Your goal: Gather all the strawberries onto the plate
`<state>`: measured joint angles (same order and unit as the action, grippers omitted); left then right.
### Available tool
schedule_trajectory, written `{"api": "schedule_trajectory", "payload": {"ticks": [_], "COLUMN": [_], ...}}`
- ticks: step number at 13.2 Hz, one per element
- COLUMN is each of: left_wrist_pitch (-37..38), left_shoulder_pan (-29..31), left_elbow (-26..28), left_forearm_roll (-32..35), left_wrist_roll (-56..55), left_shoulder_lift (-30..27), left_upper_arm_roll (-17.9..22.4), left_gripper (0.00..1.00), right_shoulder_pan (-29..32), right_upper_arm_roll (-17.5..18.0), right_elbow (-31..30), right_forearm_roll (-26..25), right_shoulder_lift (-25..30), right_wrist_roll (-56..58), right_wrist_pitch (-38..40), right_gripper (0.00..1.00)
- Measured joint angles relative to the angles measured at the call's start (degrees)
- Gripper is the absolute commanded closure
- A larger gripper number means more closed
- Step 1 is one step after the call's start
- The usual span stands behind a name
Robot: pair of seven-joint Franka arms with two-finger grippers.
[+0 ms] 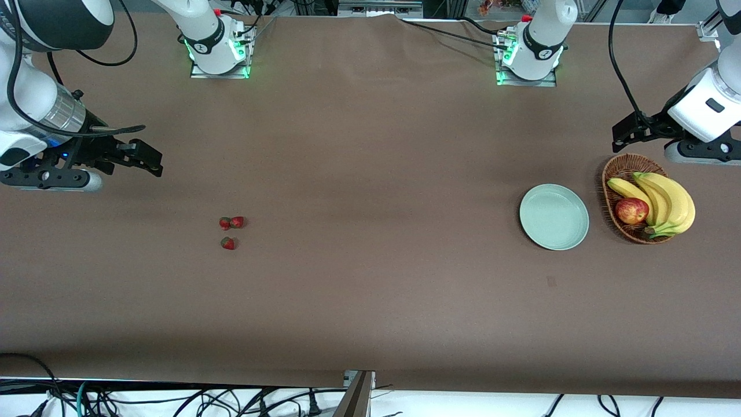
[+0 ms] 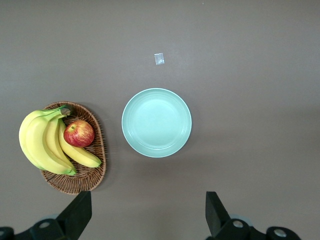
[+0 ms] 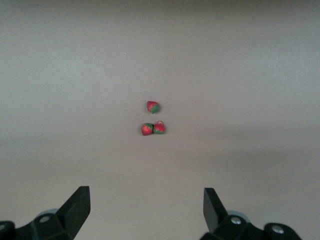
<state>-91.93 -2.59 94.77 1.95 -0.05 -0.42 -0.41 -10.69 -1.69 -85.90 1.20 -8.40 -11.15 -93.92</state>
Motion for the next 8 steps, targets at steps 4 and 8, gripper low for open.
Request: {"api": "schedule_trajectory", "payload": {"ticks": [4,8], "left_wrist_pitch": [0.0,0.0], "left_shoulder_pan": [0.0,0.0], "left_elbow": [0.0,0.0], "left_forearm_roll": [0.0,0.0], "left_wrist_roll": [0.0,0.0], "left_shoulder_lift": [0.0,0.0], "left_upper_arm_roll": [0.0,0.0], "left_gripper": [0.00,0.00], "right_shoulder_pan": [0.0,-0.1], "right_upper_arm_roll": [0.0,0.3], "right_elbow": [0.1,0.2], "right_forearm_roll": [-1.1,-2.8], "right_shoulder_lift": [0.2,0.6], "right_wrist_roll": [0.0,0.5], "right_wrist_pitch": [4.4,7.6], "right_gripper": [0.00,0.00]}}
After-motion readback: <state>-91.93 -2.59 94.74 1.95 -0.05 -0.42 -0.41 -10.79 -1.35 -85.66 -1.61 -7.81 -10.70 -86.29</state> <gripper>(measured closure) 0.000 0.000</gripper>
